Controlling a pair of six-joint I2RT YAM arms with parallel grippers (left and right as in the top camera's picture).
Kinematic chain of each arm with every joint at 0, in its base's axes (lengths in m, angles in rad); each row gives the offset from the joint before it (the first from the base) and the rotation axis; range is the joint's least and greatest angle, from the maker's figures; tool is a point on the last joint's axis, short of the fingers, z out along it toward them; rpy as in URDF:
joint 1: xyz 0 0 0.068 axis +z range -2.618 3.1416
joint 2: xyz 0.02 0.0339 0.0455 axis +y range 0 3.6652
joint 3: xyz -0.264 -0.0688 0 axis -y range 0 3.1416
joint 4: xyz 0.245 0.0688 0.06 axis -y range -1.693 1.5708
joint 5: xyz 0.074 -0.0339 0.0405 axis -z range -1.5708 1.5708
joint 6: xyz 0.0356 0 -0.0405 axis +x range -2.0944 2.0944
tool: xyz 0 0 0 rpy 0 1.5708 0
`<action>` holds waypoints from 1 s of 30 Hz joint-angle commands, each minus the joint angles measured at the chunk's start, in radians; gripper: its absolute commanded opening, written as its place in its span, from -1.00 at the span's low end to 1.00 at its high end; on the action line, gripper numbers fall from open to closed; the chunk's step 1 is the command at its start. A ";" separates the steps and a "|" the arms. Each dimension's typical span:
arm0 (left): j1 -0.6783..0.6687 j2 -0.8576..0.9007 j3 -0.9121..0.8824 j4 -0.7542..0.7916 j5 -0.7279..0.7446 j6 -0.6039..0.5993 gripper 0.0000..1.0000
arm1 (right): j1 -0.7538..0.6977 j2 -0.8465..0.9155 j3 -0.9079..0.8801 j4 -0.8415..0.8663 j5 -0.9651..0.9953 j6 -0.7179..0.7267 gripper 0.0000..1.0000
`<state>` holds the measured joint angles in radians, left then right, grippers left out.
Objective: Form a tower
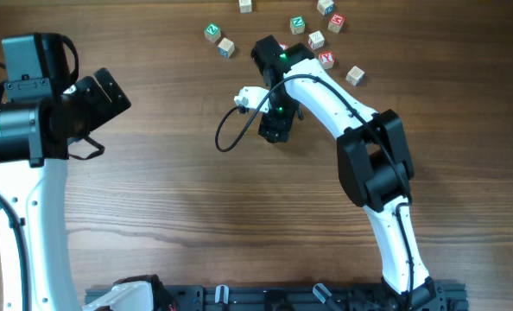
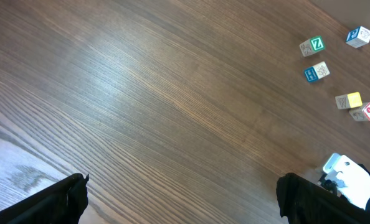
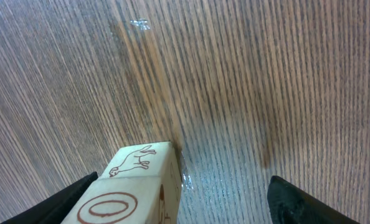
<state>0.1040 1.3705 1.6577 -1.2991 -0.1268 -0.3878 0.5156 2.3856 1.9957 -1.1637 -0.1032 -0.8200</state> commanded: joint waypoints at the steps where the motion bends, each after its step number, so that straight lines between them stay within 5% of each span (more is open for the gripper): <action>1: 0.004 -0.014 -0.001 0.000 -0.005 -0.010 1.00 | -0.002 0.006 -0.005 -0.004 0.006 0.011 0.79; 8: 0.004 -0.014 -0.001 0.000 -0.005 -0.010 1.00 | -0.002 -0.042 -0.005 -0.018 -0.027 0.018 1.00; 19: 0.004 -0.014 -0.001 0.000 -0.005 -0.010 1.00 | -0.002 -0.224 -0.004 -0.044 -0.067 0.101 1.00; 22: 0.004 -0.014 -0.001 0.000 -0.005 -0.010 1.00 | -0.002 -0.311 -0.004 -0.022 -0.146 0.260 0.99; 27: 0.004 -0.014 -0.001 0.000 -0.005 -0.010 1.00 | -0.005 -0.366 -0.005 0.020 -0.157 1.012 0.99; 30: 0.004 -0.014 -0.001 0.000 -0.005 -0.010 1.00 | -0.005 -0.366 -0.005 -0.017 -0.156 1.134 0.99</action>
<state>0.1040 1.3705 1.6577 -1.2991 -0.1268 -0.3878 0.5156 2.0285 1.9930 -1.1675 -0.2375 0.0673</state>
